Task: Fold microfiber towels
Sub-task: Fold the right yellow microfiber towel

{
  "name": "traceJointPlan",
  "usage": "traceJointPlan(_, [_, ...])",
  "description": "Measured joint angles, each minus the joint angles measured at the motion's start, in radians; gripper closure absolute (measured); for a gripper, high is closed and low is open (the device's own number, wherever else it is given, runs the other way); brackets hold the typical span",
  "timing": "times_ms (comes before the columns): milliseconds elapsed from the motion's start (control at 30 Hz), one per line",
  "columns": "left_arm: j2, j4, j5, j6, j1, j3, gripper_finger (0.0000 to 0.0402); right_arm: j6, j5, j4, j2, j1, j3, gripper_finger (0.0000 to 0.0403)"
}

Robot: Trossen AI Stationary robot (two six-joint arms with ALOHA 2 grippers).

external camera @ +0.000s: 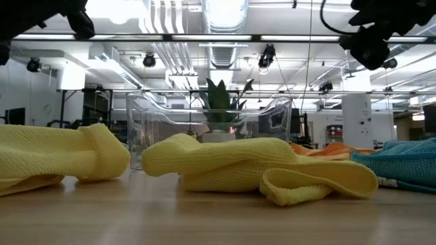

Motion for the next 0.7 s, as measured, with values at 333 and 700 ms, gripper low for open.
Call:
traceJointPlan(333, [-0.001,0.024,0.0,-0.002,0.0,0.001,0.0402,0.058,0.268,0.005,0.305,0.308,0.123,0.0218])
traceJointPlan(700, [-0.002,0.021,0.0,-0.002,0.0,0.001,0.0402,0.095,0.408,-0.126,0.655,0.442,0.34,0.0218])
